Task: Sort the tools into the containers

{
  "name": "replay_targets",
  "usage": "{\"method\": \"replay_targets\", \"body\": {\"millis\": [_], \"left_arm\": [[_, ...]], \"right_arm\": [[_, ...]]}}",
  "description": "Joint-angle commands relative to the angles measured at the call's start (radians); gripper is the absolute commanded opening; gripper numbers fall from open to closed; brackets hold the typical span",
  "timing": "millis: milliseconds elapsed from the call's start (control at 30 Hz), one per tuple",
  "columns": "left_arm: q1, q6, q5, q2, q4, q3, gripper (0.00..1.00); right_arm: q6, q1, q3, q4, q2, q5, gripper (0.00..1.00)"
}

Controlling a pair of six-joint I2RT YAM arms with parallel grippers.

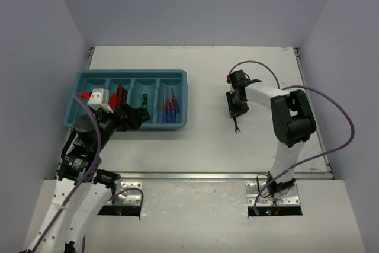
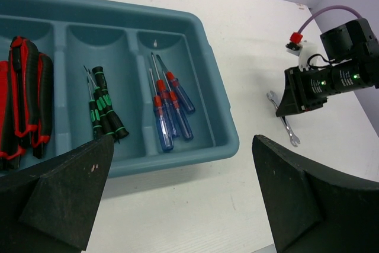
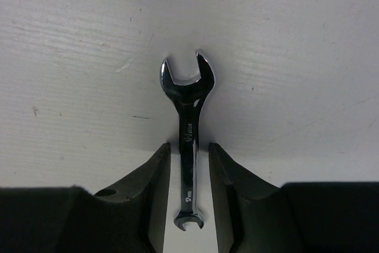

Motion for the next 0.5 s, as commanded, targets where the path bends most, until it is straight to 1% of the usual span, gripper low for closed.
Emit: {"method": "replay_targets", "body": {"millis": [0, 167, 267, 300, 333, 433, 467], "left_arm": [[-0.006, -0.010, -0.013, -0.011, 0.034, 0.017, 1.00], [-0.006, -0.012, -0.022, -0.022, 0.033, 0.015, 1.00], [-0.006, -0.013, -0.026, -0.030, 0.032, 0.015, 1.00], [-0.006, -0.013, -0.026, -0.031, 0.032, 0.015, 1.00], [-0.006, -0.013, -0.029, -0.035, 0.030, 0.014, 1.00], [-0.006, -0.015, -0.031, -0.039, 0.030, 0.014, 1.00], [-0.006, -0.015, -0.030, -0.038, 0.031, 0.014, 1.00]], "right_arm": [[-0.001, 0.021, -0.075, -0.066, 0.005, 0.024, 0.33], [-0.002, 0.024, -0.101, -0.067, -0.023, 0.027, 0.34], [-0.008, 0.024, -0.095, -0.066, -0.012, 0.028, 0.33], [-0.008, 0.024, -0.086, -0.068, -0.006, 0.026, 0.32], [-0.013, 0.024, -0.075, -0.075, 0.014, 0.022, 0.28], [-0.012, 0.024, -0.060, -0.074, 0.030, 0.027, 0.27], [-0.014, 0.024, -0.051, -0.075, 0.041, 0.037, 0.25]]}}
